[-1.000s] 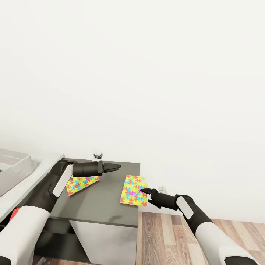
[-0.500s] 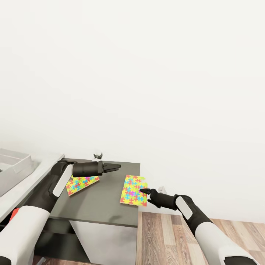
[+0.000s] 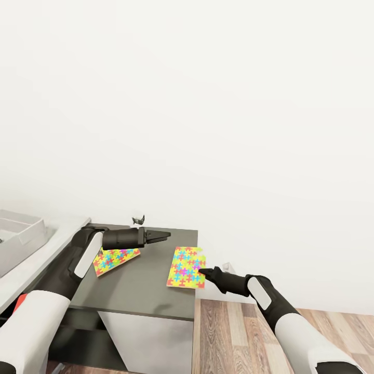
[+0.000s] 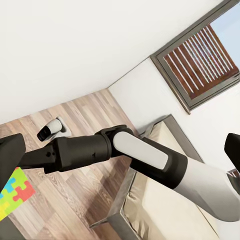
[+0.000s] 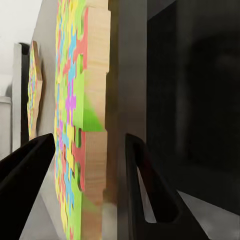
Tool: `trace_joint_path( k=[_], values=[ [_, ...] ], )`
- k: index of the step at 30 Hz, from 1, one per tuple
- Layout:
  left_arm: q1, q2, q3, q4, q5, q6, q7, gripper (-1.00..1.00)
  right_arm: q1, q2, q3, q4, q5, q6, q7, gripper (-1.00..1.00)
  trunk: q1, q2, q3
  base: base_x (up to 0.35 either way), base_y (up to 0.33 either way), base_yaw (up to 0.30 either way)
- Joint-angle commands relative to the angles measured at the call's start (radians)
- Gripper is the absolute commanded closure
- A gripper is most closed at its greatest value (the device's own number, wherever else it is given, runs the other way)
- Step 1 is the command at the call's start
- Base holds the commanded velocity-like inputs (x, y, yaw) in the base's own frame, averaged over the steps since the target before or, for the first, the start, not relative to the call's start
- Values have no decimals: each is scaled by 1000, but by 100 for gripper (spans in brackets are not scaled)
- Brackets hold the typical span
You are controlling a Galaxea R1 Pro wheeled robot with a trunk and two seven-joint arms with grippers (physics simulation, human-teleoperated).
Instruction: Put all the toys in the child's room - the three board games (two on the bed and one on the table), the two jigsaw puzzles on the table, and the tennis ball on the table - inside the toy box on the table in the child's room.
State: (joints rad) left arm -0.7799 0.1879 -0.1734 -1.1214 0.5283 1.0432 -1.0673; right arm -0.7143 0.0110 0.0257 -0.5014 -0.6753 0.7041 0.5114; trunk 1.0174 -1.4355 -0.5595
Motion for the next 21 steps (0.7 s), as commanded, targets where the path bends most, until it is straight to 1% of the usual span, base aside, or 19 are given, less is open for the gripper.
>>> trace_joint_path(
  k=[1, 10, 12, 15, 21],
  values=[
    [-1, 1, -1, 0, 1, 4, -2, -100, -1, 0, 2, 0, -1, 3, -1, 100, 0, -1, -1, 0, 0, 0],
    [-1, 1, -2, 0, 1, 4, -2, -100, -1, -4, 3, 0, -1, 4, 6, 100, 0, -1, -1, 0, 0, 0],
    [-1, 1, -2, 0, 1, 4, -2, -100, -1, -4, 3, 0, -1, 3, 25, 100, 0, -1, -1, 0, 0, 0],
    [-1, 1, -2, 0, 1, 4, -2, -100, -1, -6, 4, 0, -1, 3, 75, 100, 0, -1, -1, 0, 0, 0],
    [-1, 1, -1, 0, 2, 4, -2, -100, -1, -8, 5, 0, -1, 3, 91, 100, 0, -1, -1, 0, 0, 0]
  ],
)
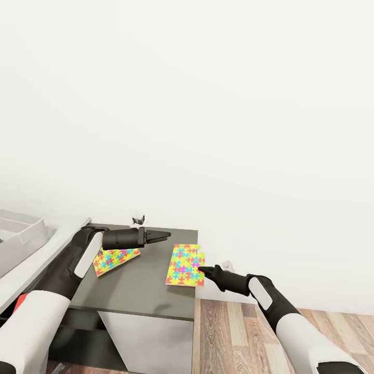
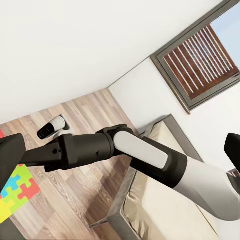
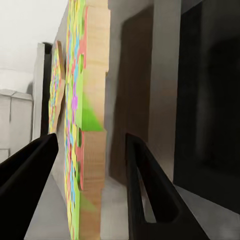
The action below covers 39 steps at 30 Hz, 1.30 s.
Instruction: Put all the toys in the child's room - the three board games (two on the bed and one on the table), the two jigsaw puzzles on the table, and the tennis ball on the table - inside the toy box on the table in the child's room.
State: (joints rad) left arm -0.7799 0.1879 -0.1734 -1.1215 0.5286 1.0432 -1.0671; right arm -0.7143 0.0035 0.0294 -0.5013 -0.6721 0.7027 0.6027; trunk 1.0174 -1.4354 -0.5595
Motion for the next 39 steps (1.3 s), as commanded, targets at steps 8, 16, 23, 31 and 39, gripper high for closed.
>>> trace_joint_path(
  k=[8, 16, 23, 31, 39],
  values=[
    [-1, 1, -1, 0, 1, 4, -2, -100, -1, 0, 1, 0, -4, 4, 1, 100, -19, 34, 15, 0, 0, 0],
    [-1, 1, -1, 0, -1, 4, -1, -100, -1, -1, 1, -1, -4, -1, 2, 100, -50, 90, 40, 0, 0, 0],
    [-1, 0, -1, 0, -1, 4, -1, -100, 1, 0, 1, -2, -6, -21, 2, 100, -77, 139, 62, 0, 0, 0],
    [-1, 1, 8, 5, 10, 4, -1, -100, 5, -2, -6, -2, -6, -23, 2, 100, -107, 195, 87, 0, 0, 0],
    [-1, -1, 4, 5, 12, 4, -1, -100, 6, 0, -8, -1, -7, -23, 2, 100, -138, 251, 112, 0, 0, 0]
  ],
)
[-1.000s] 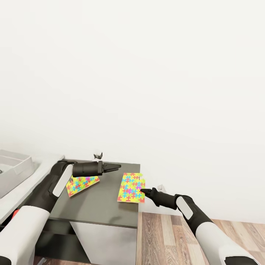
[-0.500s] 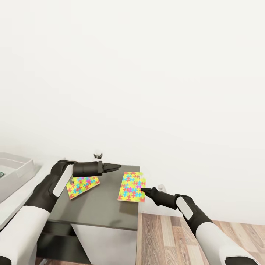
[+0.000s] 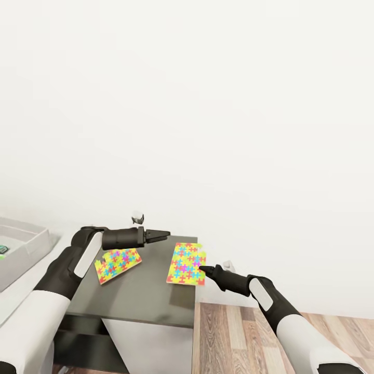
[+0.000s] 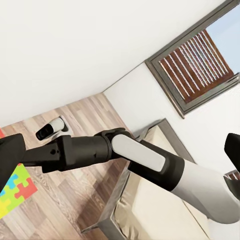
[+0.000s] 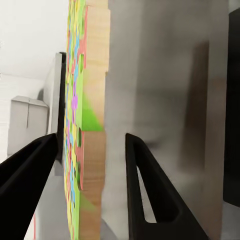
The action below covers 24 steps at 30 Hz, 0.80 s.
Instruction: Put all the toys in the child's room - the three board games (two on the bed and one on the table), the two jigsaw puzzles on the table, and the tennis ball on the table - inside the toy box on the table in the child's room.
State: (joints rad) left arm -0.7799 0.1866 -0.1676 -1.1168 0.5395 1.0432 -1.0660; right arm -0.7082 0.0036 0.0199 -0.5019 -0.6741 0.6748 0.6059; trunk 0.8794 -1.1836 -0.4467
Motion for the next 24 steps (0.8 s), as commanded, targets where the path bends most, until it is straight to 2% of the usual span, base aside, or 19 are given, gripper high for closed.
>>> trace_joint_path(
  k=[1, 9, 15, 24],
  values=[
    [-1, 1, -2, 0, 1, 4, -2, -100, -1, 0, 2, 0, -5, 5, -1, 100, -4, 7, 2, 0, 0, 0],
    [-1, -1, -4, -2, 0, 4, -2, -100, -1, 2, 4, 0, -4, 4, -1, 100, -35, 63, 27, -2, 0, 0],
    [-1, -1, -4, -3, 1, 4, -2, -100, -1, 3, 7, -1, -4, 3, -1, 100, -58, 105, 46, -173, 0, 0],
    [-2, -1, -3, -3, 1, 4, -2, -100, -1, 3, 3, 0, -5, -23, -2, 100, -92, 168, 74, -26, 0, 0]
  ],
)
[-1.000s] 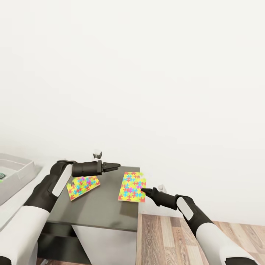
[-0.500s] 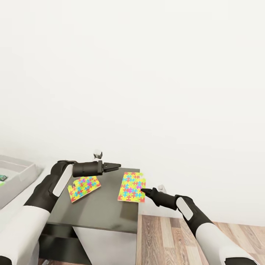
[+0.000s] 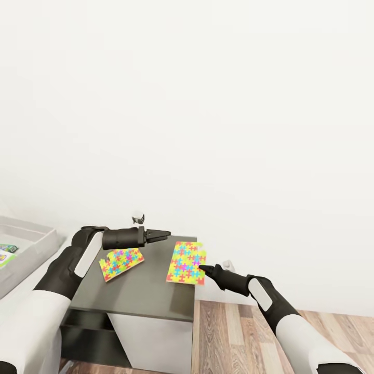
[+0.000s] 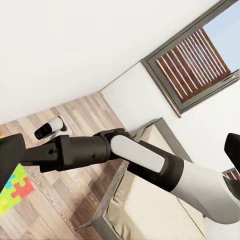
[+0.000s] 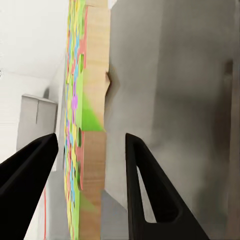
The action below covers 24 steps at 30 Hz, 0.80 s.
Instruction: Put all the toys in the child's room - the three board games (two on the bed and one on the table), the two jigsaw puzzles on the table, and the tennis ball on the table - inside the toy box on the table in the child's room.
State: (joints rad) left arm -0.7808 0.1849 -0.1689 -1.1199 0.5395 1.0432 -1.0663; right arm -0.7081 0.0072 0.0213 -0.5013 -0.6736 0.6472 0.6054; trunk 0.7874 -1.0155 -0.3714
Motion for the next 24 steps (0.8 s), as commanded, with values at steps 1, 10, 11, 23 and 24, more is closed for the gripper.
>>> trace_joint_path(
  k=[1, 10, 11, 23, 24],
  values=[
    [-1, 1, -1, 0, 1, 4, -2, -100, -1, -1, 1, -1, -6, 2, -1, 100, -4, 6, 2, -2, 0, 0],
    [-1, 1, -1, 0, 1, 4, -2, -100, -1, -2, 1, 0, -8, -3, -1, 100, -38, 69, 30, 0, 0, 0],
    [0, 1, -1, 0, 1, 4, -2, -100, -1, -2, -1, 0, -10, -3, -1, 100, -42, 76, 33, 0, 0, 0],
    [-1, 1, -1, 0, 1, 4, -2, -100, -1, -1, -3, 0, -14, -6, -1, 100, -88, 160, 71, -14, 0, 0],
    [-1, 1, -1, 0, 1, 4, -2, -100, -1, -1, -3, 0, -14, -6, -1, 100, -92, 167, 74, -155, 0, 0]
  ],
)
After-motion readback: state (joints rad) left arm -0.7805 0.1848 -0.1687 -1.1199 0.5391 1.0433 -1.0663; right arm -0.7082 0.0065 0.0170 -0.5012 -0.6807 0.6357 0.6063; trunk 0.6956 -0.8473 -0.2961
